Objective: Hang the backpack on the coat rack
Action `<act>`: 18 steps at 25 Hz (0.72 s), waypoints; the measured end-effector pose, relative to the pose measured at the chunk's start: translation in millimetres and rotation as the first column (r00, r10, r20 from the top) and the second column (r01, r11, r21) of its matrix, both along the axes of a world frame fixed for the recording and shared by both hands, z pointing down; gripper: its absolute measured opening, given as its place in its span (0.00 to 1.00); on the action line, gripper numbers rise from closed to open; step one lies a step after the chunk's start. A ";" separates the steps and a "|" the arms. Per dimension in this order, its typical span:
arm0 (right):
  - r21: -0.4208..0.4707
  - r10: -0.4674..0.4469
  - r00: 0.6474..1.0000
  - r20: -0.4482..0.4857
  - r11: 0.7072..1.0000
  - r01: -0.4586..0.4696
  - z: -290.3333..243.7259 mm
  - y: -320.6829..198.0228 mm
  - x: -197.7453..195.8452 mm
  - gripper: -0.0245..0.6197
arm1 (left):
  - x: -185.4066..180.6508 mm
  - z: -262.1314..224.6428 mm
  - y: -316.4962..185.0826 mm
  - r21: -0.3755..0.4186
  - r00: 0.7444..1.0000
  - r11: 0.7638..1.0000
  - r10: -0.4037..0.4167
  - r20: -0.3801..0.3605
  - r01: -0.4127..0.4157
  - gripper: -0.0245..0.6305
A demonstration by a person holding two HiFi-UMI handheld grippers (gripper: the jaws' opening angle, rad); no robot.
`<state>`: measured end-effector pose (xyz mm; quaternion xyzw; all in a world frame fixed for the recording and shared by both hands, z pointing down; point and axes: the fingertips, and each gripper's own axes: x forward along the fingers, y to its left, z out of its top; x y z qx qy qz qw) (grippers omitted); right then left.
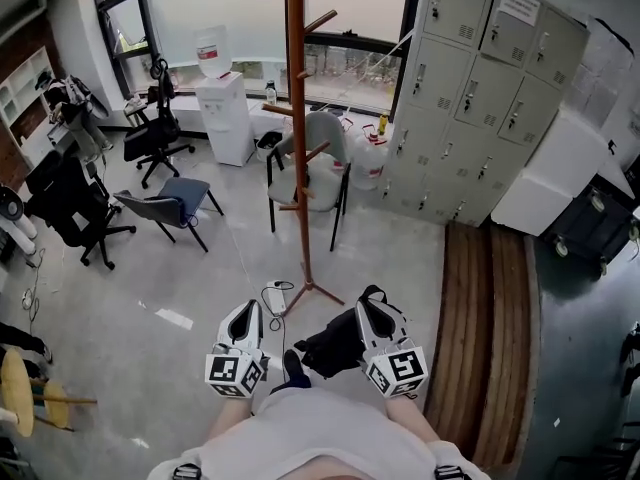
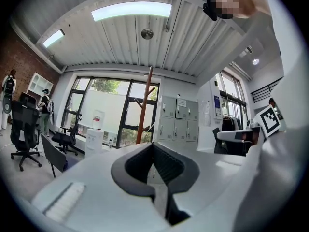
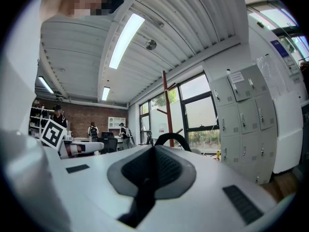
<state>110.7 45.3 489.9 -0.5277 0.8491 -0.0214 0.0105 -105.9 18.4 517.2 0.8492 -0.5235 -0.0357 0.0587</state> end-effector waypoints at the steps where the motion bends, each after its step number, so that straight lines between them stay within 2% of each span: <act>1: 0.004 0.006 1.000 -0.001 1.000 -0.006 -2.5 -13.4 -2.5 0.07 | -2.7 -0.2 -16.2 -0.004 1.000 1.000 0.009 -0.001 -0.009 0.05; 11: 0.033 0.090 0.996 0.003 0.995 -0.090 -13.3 -140.6 -40.1 0.07 | -50.7 -7.0 -165.5 0.012 0.998 0.998 0.068 0.008 -0.069 0.05; 18: 0.040 0.099 0.995 -0.009 0.994 -0.098 -16.4 -195.7 -60.2 0.07 | -65.9 -3.1 -216.9 0.003 0.996 0.996 0.087 -0.001 -0.087 0.05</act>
